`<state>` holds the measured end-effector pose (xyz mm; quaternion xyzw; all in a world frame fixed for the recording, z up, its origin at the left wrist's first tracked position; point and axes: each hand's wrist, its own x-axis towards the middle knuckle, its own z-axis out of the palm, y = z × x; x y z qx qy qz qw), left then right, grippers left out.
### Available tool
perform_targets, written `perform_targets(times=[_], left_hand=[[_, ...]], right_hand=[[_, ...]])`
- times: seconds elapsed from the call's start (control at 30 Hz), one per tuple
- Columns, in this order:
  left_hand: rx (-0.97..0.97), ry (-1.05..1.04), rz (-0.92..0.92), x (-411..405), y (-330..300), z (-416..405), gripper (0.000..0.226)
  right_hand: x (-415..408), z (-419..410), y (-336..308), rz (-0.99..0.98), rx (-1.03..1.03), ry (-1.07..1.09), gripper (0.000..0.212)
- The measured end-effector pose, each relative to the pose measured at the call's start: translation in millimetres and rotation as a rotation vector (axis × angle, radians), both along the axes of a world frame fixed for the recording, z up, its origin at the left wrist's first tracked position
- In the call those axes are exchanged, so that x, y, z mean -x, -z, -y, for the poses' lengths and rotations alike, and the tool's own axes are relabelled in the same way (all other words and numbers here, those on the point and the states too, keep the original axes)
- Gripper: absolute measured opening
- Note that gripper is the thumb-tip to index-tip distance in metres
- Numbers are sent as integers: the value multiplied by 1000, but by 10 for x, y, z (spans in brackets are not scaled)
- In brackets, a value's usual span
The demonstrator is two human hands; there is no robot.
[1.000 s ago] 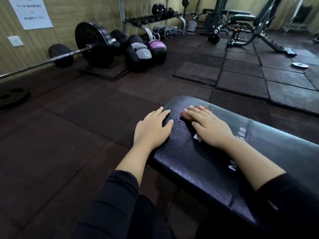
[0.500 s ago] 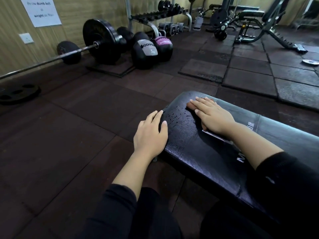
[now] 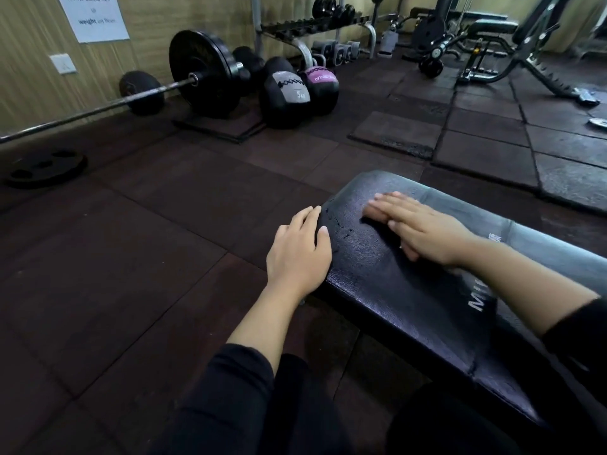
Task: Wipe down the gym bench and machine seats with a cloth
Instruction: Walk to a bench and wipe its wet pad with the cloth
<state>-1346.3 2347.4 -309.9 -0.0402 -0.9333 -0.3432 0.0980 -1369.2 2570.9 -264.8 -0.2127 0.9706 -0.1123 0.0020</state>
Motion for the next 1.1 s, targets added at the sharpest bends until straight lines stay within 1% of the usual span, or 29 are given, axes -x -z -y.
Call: perform_targets(times=[0.07, 0.13, 0.2, 0.27, 0.33, 0.43, 0.53, 0.6, 0.67, 0.73, 0.83, 0.9, 0.97, 1.03, 1.1], left_hand=[[-8, -5, 1, 1, 8, 0, 46], [-6, -7, 0, 14, 16, 1, 46], [-5, -8, -6, 19, 23, 9, 45], [-11, -2, -13, 14, 25, 12, 45], [-20, 2, -17, 7, 22, 14, 45], [-36, 0, -11, 25, 20, 17, 44], [-45, 5, -3, 46, 21, 18, 45], [-47, 12, 6, 52, 12, 26, 44], [-49, 28, 11, 56, 3, 41, 44], [-49, 51, 23, 67, -10, 64, 44], [-118, 96, 59, 87, -8, 136, 42], [-207, 138, 96, 90, -5, 191, 41], [-238, 170, 115, 94, -7, 222, 40], [-212, 179, 118, 101, -14, 230, 41], [-190, 174, 119, 104, -11, 233, 41]], right_hand=[[252, 63, 34, 2, -6, 116, 48], [414, 291, 69, 0, -11, 170, 47], [392, 564, 64, -15, -7, 132, 47], [186, 710, 46, -18, 8, 58, 48], [-101, 606, 66, -28, 26, -29, 48], [-361, 188, 91, -29, 76, -143, 51], [-278, -26, 83, -16, 77, -72, 50], [-196, 82, 88, -29, 86, -9, 46], [-209, 302, 88, -41, 73, 24, 47], [-350, 506, 101, -56, 65, -28, 46], [-716, 589, 129, -113, 80, -221, 49], [-880, 453, 120, -87, 90, -299, 50], [-873, 262, 97, -24, 128, -355, 47], [-739, 180, 61, 17, 171, -328, 45], [-590, 267, 54, 8, 178, -230, 45]])
